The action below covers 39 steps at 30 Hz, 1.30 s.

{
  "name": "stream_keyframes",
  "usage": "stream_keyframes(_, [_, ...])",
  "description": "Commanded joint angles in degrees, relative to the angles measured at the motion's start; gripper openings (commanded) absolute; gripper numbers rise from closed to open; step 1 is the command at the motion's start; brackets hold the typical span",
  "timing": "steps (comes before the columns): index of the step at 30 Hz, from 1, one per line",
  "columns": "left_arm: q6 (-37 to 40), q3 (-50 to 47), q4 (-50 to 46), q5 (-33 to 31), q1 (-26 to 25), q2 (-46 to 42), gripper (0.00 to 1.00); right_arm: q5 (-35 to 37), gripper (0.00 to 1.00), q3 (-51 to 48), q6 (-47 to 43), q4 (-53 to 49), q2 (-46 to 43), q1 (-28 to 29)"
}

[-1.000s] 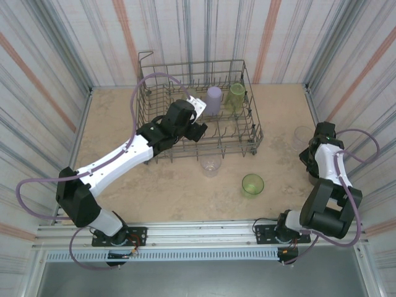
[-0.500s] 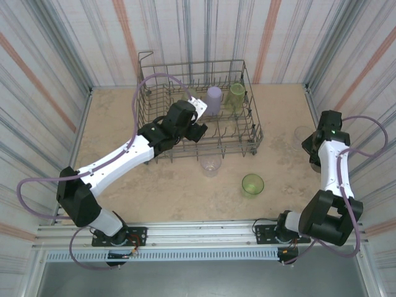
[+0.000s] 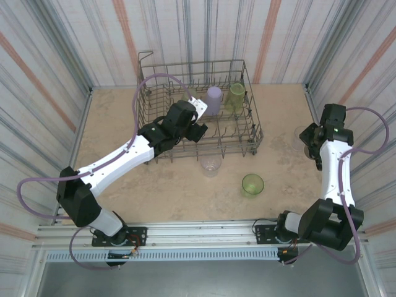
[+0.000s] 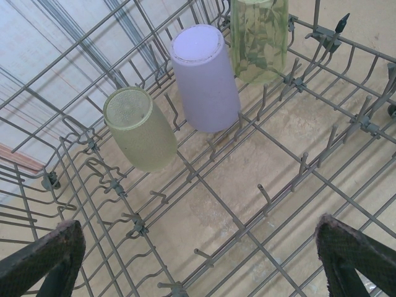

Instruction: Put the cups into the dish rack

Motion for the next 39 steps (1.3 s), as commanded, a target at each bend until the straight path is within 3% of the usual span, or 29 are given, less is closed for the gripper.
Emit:
stream_keyframes(1, [0.9, 1.2, -1.0, -1.1, -0.3, -1.3, 0.99, -4.4, 0.0, 2.1, -1.3, 4.2, -2.8, 0.6])
stream_keyframes(12, [1.3, 1.1, -0.8, -1.6, -0.3, -1.9, 0.99, -16.9, 0.0, 0.9, 1.5, 13.5, -3.5, 0.5])
stream_keyframes(25, [1.7, 1.1, -0.7, -2.2, -0.1, -2.1, 0.99, -26.8, 0.0, 3.6, 5.3, 22.1, 0.7, 2.0])
stream_keyframes(39, [-2.9, 2.7, -3.0, 3.2, 4.1, -2.4, 0.99, -29.6, 0.0, 11.8, 2.9, 27.3, 6.5, 7.7])
